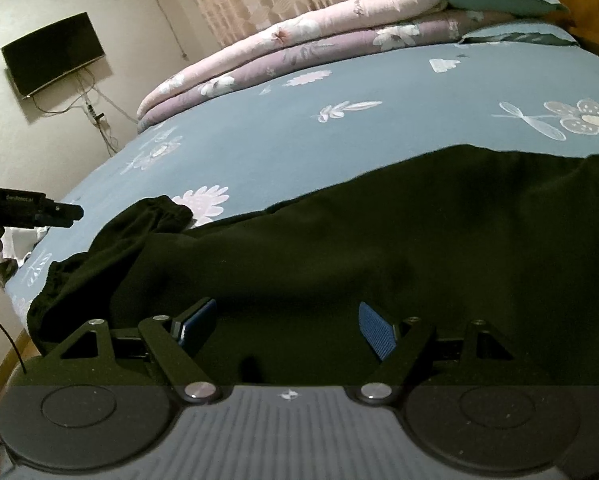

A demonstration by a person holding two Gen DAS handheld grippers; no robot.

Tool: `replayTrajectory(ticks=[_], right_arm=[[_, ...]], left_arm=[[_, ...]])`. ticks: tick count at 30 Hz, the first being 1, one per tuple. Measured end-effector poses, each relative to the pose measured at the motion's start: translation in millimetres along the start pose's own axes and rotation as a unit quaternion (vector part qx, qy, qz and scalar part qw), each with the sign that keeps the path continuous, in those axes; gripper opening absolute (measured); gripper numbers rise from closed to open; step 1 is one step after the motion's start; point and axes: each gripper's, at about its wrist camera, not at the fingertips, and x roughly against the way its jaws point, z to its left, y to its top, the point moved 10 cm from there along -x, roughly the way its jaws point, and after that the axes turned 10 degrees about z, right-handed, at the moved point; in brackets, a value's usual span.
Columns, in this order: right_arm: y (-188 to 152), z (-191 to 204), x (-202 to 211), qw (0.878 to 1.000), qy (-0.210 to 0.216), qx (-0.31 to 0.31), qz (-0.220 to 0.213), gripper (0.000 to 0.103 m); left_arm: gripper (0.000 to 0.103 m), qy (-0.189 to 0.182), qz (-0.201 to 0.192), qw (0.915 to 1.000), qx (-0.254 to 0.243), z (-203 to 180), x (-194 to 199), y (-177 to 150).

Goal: Fold clothes

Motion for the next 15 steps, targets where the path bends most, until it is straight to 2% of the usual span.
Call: replayTrajectory(ticks=[7,9,15], right_arm=[[0.4,9.9,6.3,1.0,0.001,0.021,-0.009,0.082],[0.5,9.6,7.8,1.0,0.0,0.023,-0.013,0.086],[-3.2,4.6,4.2,1.0,0.006,0.011,-0.01,0.086]], left_arm=[[0.061,0.0,-0.011,0.9999,-0.001,-7.2,14.4,7.0],[0.064,-0.007,-0.013,0.9998,-0.015,-19.8,16.5,13.1],[0.068,-0.027,-0.01,0.9973,-0.068,-73.1,1.4,32.6]])
